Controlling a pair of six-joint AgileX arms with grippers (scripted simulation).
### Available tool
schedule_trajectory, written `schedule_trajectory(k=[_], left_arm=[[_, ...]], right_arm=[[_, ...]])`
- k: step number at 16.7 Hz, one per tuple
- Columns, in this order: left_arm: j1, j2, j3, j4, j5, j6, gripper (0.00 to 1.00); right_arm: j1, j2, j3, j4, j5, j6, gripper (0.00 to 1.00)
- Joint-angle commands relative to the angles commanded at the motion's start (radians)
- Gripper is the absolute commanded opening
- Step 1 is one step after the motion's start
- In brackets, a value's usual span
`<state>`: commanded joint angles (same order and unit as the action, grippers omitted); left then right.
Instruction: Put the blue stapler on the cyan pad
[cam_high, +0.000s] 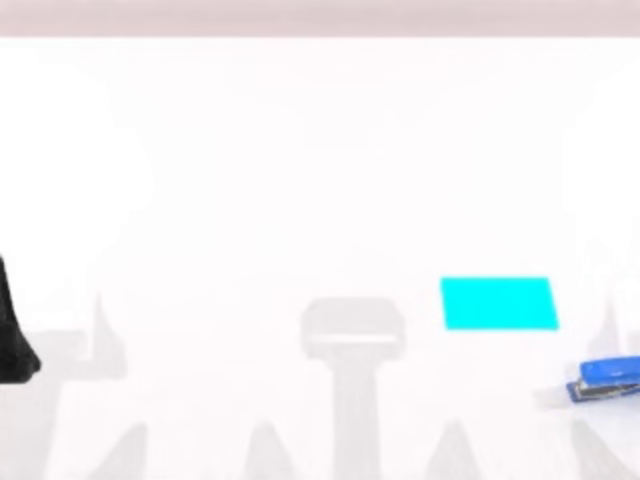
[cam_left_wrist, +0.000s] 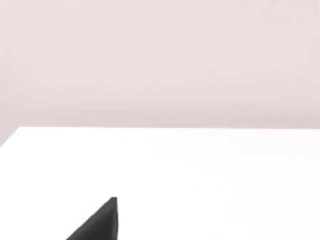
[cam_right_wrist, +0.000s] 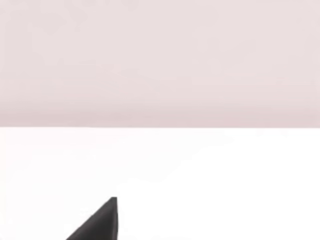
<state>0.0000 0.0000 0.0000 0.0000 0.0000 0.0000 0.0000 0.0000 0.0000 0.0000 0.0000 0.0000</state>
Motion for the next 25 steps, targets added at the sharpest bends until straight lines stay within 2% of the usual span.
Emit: schedule_trajectory(k=[4,7,19,22,25], left_arm=[[0.000,0.000,0.000,0.000,0.000,0.000,1.00],[0.000,0.000,0.000,0.000,0.000,0.000,1.00],[0.000,0.000,0.000,0.000,0.000,0.000,1.00],[0.000,0.000,0.000,0.000,0.000,0.000,1.00],[0.000,0.000,0.000,0.000,0.000,0.000,1.00]], right_arm=[[0.012,0.033,0.031,-0.033,-0.002,-0.033,1.00],[0.048,0.162,0.142,-0.154,-0.003,-0.160,1.00],[0.273,1.205,0.913,-0.898,-0.013,-1.077,1.00],[0.318,1.400,1.052,-1.049,-0.014,-1.246,1.00],[0.347,1.519,1.136,-1.150,-0.013,-1.356,1.00]])
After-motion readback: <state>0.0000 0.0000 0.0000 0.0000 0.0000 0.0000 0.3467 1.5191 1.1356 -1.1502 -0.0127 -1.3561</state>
